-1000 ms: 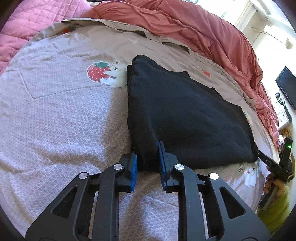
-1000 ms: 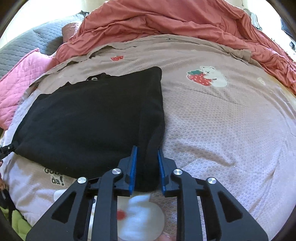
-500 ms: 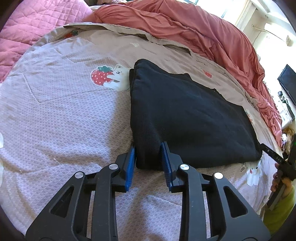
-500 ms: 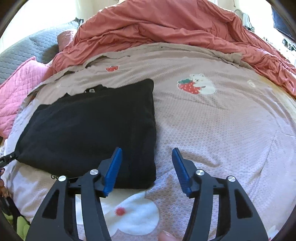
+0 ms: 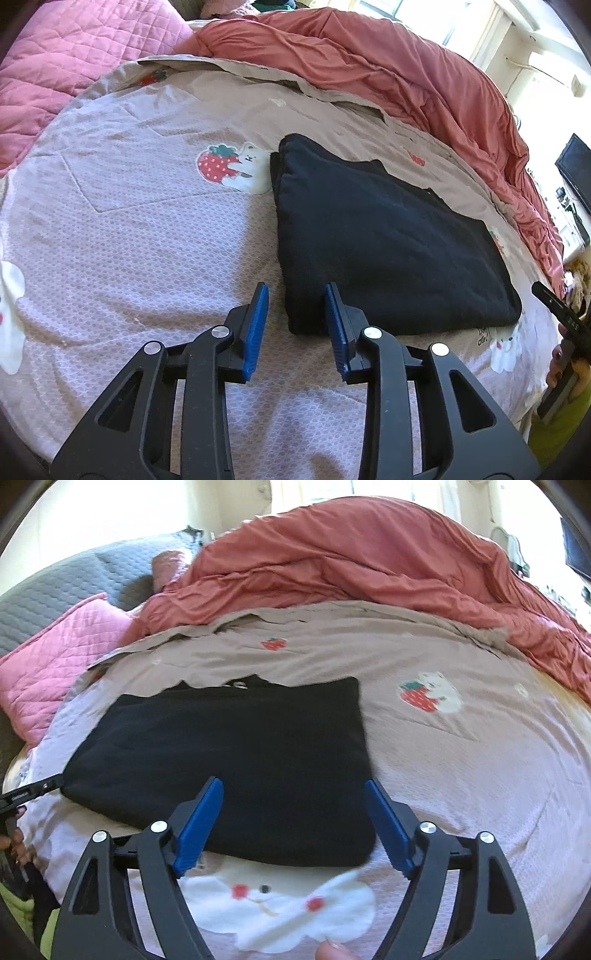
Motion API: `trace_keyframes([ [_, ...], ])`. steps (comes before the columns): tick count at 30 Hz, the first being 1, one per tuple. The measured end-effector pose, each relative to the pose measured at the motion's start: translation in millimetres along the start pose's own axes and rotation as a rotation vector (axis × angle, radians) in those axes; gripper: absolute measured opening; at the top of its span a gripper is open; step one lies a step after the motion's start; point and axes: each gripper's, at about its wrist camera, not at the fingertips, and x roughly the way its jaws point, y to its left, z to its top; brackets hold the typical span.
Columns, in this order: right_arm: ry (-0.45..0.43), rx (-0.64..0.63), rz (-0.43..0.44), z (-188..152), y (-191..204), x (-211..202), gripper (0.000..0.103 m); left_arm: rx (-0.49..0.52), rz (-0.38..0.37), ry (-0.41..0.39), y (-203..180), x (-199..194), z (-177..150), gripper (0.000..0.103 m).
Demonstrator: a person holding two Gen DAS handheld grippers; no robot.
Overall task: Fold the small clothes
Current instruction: 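Move both tools to the sweatshirt's side edge and close on it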
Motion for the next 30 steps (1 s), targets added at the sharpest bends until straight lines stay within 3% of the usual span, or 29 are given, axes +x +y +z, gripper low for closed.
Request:
trace_keyframes([
  [9,0.007,-0.125,0.109,0,69,9,0.084,-0.066,0.026,-0.053,22,-11,5,0.046],
  [17,0.013,-0.364,0.189,-8,162,32,0.084,-0.155,0.049,-0.092,48,-17,9,0.066],
  [22,0.025,-0.478,0.210,-16,207,49,0.084,-0.221,0.060,-0.107,66,-18,10,0.073],
  [30,0.045,-0.628,0.186,-33,255,76,0.084,-0.270,0.056,-0.096,78,-12,10,0.073],
])
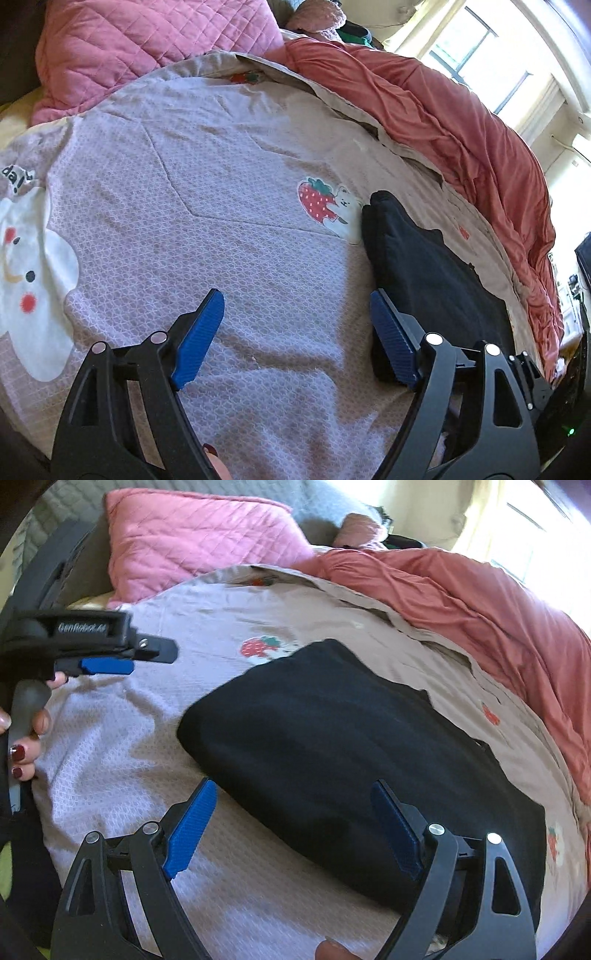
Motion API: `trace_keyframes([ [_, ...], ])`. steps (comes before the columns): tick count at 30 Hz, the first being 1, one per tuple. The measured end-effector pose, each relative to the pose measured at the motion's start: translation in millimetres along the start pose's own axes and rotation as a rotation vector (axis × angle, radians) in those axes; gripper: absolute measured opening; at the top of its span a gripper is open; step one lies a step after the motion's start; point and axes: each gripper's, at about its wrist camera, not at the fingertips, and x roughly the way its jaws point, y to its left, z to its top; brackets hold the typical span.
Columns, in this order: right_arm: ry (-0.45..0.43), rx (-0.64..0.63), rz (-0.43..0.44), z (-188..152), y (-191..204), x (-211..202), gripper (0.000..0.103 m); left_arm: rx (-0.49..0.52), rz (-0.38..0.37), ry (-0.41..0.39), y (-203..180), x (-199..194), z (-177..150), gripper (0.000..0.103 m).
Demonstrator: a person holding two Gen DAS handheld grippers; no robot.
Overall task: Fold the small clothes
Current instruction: 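Move both tools to the sweatshirt's side edge and close on it, then lift the sweatshirt side with both tools and fold it over the middle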
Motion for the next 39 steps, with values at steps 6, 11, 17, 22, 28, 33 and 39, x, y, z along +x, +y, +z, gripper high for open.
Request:
trace_keyframes([
  [6,0.047,-0.077,-0.058,4,18,25,0.084,0.015,0.004,0.006,-3,2,0,0.073],
  [11,0.027,-0.142,-0.104,5,27,35,0.091,0.030,0.019,0.009,-7,8,3,0.075],
  [17,0.005,-0.127,-0.106,13,18,42,0.092,0.034,-0.008,0.067,-16,31,17,0.075],
  [22,-0.020,-0.068,-0.088,13,2,35,0.092,-0.036,-0.090,0.111,-21,51,37,0.075],
  [28,0.000,0.070,-0.067,7,-28,37,0.091,-0.017,-0.125,0.176,-49,85,56,0.075],
  [33,-0.043,-0.024,-0.070,7,-8,30,0.084,-0.045,-0.202,0.284,-61,123,63,0.075],
  [39,-0.060,-0.195,-0.086,2,24,31,0.079,0.007,-0.268,0.320,-67,135,58,0.058],
])
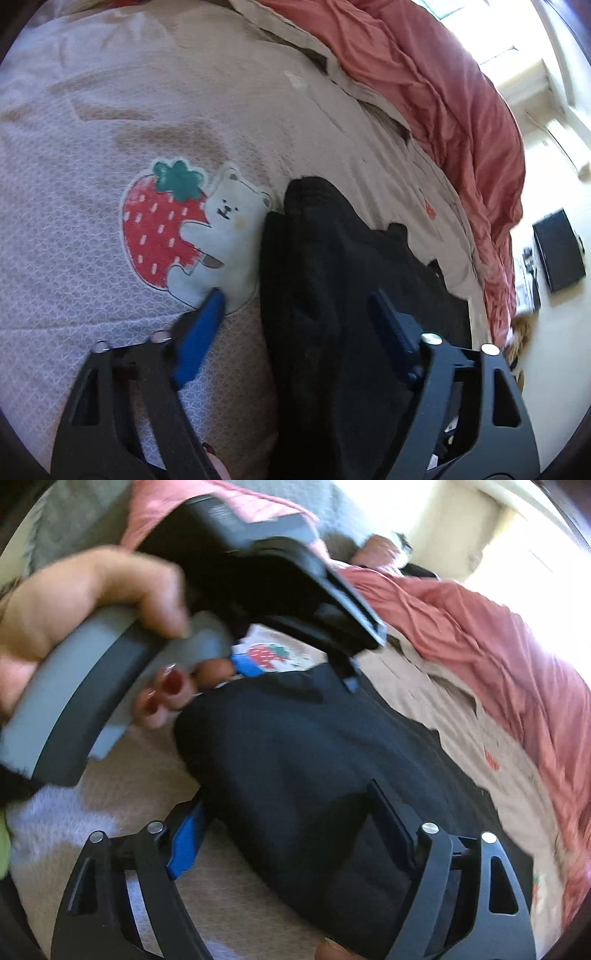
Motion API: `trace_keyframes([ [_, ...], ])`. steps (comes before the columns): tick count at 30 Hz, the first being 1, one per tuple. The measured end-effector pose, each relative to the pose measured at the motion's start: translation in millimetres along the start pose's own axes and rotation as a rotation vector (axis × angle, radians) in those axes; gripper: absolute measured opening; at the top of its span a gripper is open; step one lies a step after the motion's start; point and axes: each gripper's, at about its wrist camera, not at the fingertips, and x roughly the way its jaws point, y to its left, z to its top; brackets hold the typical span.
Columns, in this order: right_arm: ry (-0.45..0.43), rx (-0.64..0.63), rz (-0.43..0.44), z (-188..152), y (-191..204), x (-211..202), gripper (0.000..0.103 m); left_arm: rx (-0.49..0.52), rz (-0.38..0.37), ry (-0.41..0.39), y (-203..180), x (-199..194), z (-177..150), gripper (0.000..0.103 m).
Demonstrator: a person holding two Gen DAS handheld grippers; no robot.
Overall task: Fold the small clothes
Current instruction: 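Lift the sweatshirt side with both tools and fold it over the middle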
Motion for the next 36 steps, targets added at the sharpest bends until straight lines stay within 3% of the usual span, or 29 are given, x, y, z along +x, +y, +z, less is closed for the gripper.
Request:
trace_keyframes([
  [1,-0.003,-0.026,-0.017,0,5,0,0.071,-0.005,-0.027,0.011,1,2,0,0.042],
  [2,-0.007,-0.049,-0.042,0,10,0,0.059,-0.010,-0.048,0.024,1,4,-1,0.034],
  [3,-0.009,-0.054,-0.066,-1,11,0,0.052,-0.003,-0.053,0.033,1,7,-2,0.033],
  [5,-0.020,-0.023,-0.082,-1,5,-2,0.029,0.011,-0.059,0.034,0,8,-4,0.025],
  [8,-0.054,0.058,-0.051,-2,-11,-11,0.015,-0.023,-0.134,0.026,-1,5,-6,0.017],
  [17,-0.136,0.209,-0.020,-6,-43,-41,0.011,-0.048,-0.164,-0.037,-27,-17,-18,0.015],
  [24,-0.215,0.356,-0.034,-23,-85,-73,0.009,0.019,-0.118,-0.064,-89,-29,-17,0.015],
  [36,-0.278,0.608,-0.056,-88,-149,-120,0.008,0.184,-0.029,-0.038,-204,-14,-37,0.016],
])
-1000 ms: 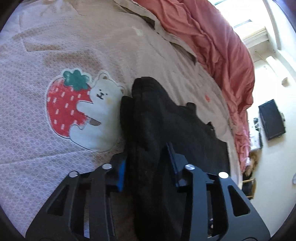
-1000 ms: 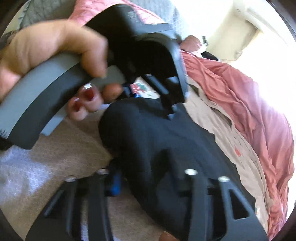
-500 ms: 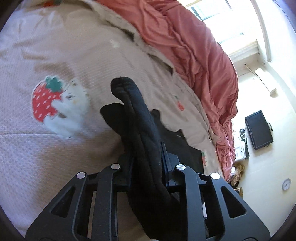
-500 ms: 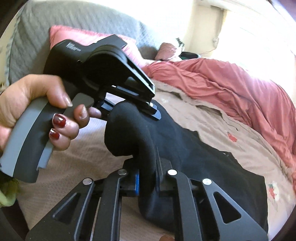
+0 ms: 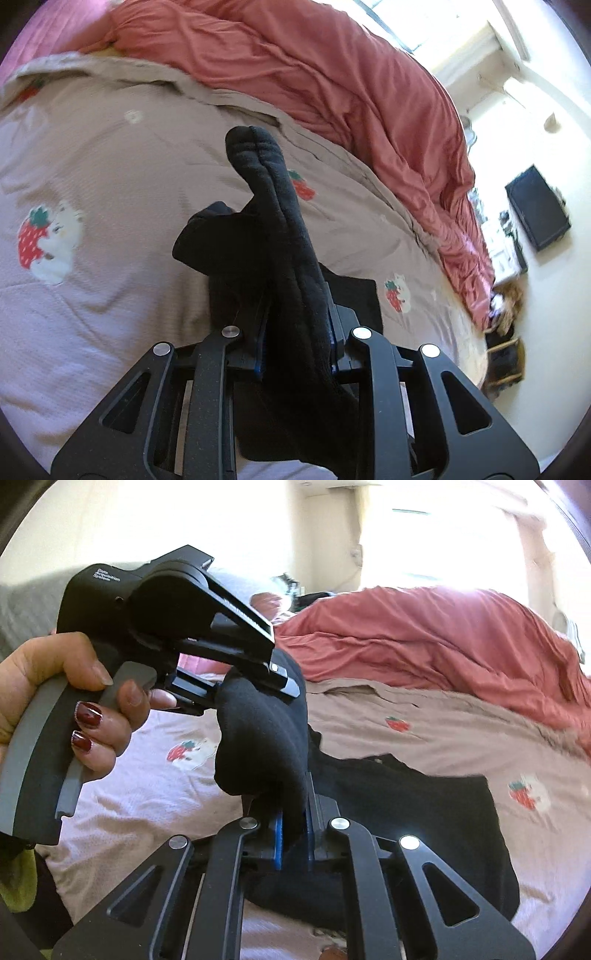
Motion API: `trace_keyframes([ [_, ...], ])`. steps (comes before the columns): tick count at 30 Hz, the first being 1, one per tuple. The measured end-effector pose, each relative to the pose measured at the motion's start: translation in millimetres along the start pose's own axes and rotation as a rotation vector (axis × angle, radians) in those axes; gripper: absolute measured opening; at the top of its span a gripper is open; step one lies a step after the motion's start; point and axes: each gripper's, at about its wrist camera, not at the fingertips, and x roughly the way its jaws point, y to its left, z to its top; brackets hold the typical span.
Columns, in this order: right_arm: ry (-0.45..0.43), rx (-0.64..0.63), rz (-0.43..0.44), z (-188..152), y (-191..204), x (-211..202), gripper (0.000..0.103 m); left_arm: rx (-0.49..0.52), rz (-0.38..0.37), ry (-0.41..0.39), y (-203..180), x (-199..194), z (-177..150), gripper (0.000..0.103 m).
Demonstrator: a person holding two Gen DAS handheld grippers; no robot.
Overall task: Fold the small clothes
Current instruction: 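Lift the sweatshirt side with both tools and fold it over the middle, then lay the folded side down and open both tools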
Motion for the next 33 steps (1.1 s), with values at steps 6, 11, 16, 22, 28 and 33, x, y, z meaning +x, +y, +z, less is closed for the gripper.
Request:
trace_keyframes([
  [6,-0.004,0.101,-0.013,-9,-38,-17,0.007,0.062,0.029,0.039,-49,25,-5,0.016],
  [11,0.013,0.182,-0.022,-21,-63,-29,0.007,0.097,0.038,0.069,-75,47,-13,0.016],
  [16,0.027,0.213,-0.045,-33,-77,-39,0.007,0.128,0.045,0.103,-94,68,-23,0.016],
  [22,0.059,0.272,-0.064,-47,-97,-40,0.008,0.153,0.008,0.139,-109,90,-33,0.031],
  [28,0.155,0.379,-0.097,-69,-125,-33,0.011,0.177,-0.010,0.106,-102,83,-41,0.051],
  [33,0.176,0.352,-0.086,-82,-126,-45,0.017,0.188,0.118,0.023,-72,65,-52,0.047],
])
